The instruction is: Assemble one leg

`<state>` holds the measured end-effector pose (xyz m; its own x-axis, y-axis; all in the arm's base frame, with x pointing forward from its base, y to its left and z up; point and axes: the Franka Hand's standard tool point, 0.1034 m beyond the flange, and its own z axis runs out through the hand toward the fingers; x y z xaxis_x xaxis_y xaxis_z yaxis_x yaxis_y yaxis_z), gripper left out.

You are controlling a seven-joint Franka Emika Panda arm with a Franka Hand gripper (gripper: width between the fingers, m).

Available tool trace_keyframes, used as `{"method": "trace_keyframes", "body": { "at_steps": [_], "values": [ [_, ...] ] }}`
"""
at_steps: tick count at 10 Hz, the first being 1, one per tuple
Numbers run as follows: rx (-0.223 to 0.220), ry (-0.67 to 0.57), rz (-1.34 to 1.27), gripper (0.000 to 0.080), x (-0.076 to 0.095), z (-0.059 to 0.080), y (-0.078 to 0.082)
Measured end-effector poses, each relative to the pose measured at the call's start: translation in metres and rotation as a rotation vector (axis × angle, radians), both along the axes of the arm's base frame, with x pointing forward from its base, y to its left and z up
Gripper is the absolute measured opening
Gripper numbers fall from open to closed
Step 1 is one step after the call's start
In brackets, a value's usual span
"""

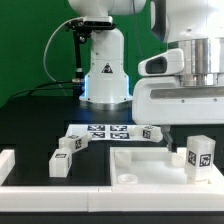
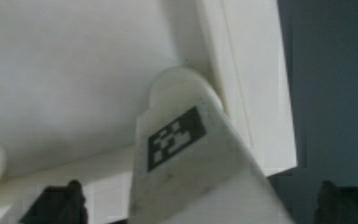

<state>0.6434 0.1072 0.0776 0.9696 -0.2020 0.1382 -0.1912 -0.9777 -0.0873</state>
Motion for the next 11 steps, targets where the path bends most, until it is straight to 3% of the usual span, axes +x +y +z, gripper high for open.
{"method": "trace_keyframes", "body": {
  "at_steps": [3, 4, 6, 7, 8, 11],
  "values": [
    [-0.09, -0.014, 0.427, 0.0649, 0.0011, 0.0009, -0.0038],
    [-0.082, -0.012, 0.387, 0.0649, 0.0009, 0.0005, -0.0034],
    [-0.081, -0.012, 0.38, 0.0417, 0.001, 0.0005, -0.0041],
    [-0.065, -0.007, 0.286, 0.0417, 0.0008, 0.0004, -0.0032],
    [-0.056, -0.004, 0.228, 0.0284, 0.0007, 0.0002, -0.0032],
    [-0.024, 0.012, -0.147, 0.0284, -0.0007, 0.0006, 0.0033]
  ]
}}
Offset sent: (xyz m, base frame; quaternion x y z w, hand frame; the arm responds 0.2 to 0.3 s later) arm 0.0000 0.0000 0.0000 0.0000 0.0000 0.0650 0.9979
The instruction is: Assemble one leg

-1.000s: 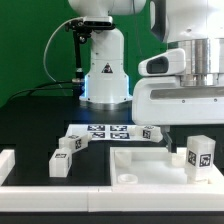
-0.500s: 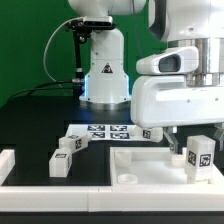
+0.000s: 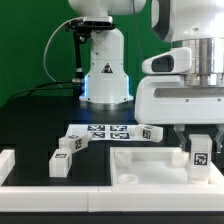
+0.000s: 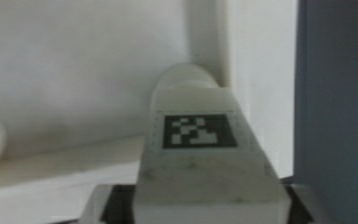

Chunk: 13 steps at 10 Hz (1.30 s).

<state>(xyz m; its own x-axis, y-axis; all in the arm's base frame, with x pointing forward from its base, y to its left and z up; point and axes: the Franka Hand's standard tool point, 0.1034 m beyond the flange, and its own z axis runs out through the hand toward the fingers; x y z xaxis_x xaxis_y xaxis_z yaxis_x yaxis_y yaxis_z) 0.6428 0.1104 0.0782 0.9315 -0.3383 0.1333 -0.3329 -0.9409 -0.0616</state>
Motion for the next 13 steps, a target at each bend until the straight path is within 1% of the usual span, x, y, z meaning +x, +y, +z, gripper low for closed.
{"method": "trace_keyframes", "body": {
  "at_steps": [2, 4, 5, 6, 8, 9, 10, 11, 12, 13],
  "values": [
    [0.04, 0.016, -0.335, 0.0284, -0.002, -0.0017, -0.0018],
    [0.098, 0.03, -0.738, 0.0285, -0.0047, -0.0047, -0.0002],
    [0.12, 0.034, -0.834, 0.0285, -0.0047, -0.0048, -0.001],
    [0.151, 0.044, -0.97, 0.0285, -0.0049, -0.005, -0.0024],
    [0.147, 0.04, -0.935, 0.0285, -0.0048, -0.0049, -0.0029],
    [0.139, 0.047, -0.907, 0.0285, -0.0059, -0.0056, -0.0013],
    [0.118, 0.073, -0.803, 0.0531, -0.0076, -0.0054, 0.0046],
    [0.094, 0.066, -0.557, 0.0531, -0.0041, -0.0044, 0.0036],
    [0.077, 0.067, -0.345, 0.0627, -0.0044, -0.0061, 0.003],
    [0.071, 0.072, -0.262, 0.0627, -0.006, -0.0074, 0.0046]
  ]
}}
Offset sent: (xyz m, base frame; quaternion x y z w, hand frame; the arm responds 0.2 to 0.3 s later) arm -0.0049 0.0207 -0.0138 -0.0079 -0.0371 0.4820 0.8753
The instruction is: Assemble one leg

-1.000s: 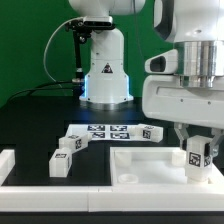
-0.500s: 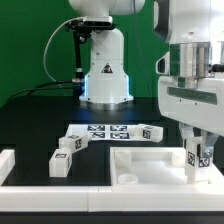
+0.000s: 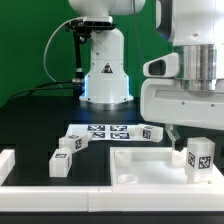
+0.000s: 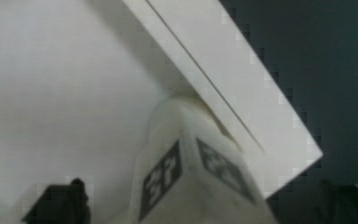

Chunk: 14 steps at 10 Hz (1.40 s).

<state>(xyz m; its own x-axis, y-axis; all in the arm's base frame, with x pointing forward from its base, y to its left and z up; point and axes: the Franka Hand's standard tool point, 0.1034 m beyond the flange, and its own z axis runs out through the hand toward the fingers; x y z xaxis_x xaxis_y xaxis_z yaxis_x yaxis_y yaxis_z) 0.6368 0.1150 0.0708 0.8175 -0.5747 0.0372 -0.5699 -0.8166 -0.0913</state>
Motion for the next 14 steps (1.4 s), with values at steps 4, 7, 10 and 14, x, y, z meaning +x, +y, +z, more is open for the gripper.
{"method": "trace_keyframes", "body": {
  "at_steps": [4, 7, 10, 14],
  "values": [
    [-0.03, -0.013, 0.262, 0.0649, 0.0004, -0.0001, -0.0034],
    [-0.078, -0.068, 0.448, 0.0649, 0.0054, 0.003, 0.0035],
    [-0.06, -0.063, 0.298, 0.0367, 0.0054, 0.0023, 0.0024],
    [-0.016, -0.002, -0.205, 0.029, 0.0028, 0.0021, -0.001]
  ]
}}
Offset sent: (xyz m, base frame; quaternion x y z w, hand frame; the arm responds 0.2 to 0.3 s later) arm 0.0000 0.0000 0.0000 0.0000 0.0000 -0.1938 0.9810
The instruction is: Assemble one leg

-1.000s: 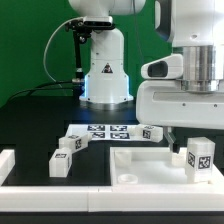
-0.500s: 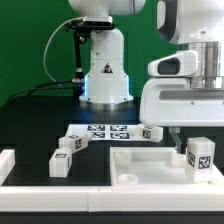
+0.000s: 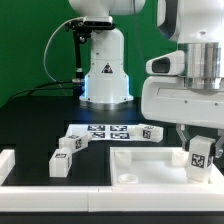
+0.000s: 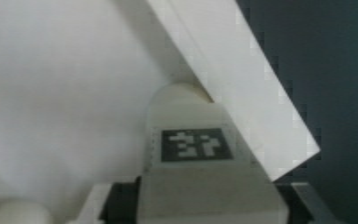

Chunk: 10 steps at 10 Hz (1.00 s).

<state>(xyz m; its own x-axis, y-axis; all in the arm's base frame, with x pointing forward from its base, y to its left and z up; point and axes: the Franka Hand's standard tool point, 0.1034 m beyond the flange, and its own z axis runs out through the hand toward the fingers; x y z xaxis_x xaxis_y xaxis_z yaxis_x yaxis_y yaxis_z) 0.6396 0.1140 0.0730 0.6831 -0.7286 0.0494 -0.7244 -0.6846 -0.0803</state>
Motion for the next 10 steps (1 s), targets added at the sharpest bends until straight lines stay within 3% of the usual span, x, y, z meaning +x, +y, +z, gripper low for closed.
{"method": "trace_keyframes", "body": {
  "at_steps": [1, 3, 4, 6, 7, 8, 9, 10],
  "values": [
    [0.014, 0.009, -0.146, 0.029, -0.0016, -0.001, 0.0009],
    [0.093, 0.025, -0.53, 0.029, -0.001, -0.0024, 0.0029],
    [0.112, 0.03, -0.644, 0.029, -0.0001, -0.0023, 0.0032],
    [0.114, 0.031, -0.663, 0.029, 0.0, -0.0023, 0.003],
    [0.097, 0.03, -0.541, 0.029, -0.0007, -0.0024, 0.0022],
    [0.078, 0.026, -0.364, 0.0331, -0.0007, -0.0022, 0.0012],
    [0.061, 0.022, -0.193, 0.0505, -0.0007, -0.0022, 0.0011],
    [0.04, 0.04, 0.039, 0.0611, -0.0037, -0.0029, 0.0034]
  ]
}}
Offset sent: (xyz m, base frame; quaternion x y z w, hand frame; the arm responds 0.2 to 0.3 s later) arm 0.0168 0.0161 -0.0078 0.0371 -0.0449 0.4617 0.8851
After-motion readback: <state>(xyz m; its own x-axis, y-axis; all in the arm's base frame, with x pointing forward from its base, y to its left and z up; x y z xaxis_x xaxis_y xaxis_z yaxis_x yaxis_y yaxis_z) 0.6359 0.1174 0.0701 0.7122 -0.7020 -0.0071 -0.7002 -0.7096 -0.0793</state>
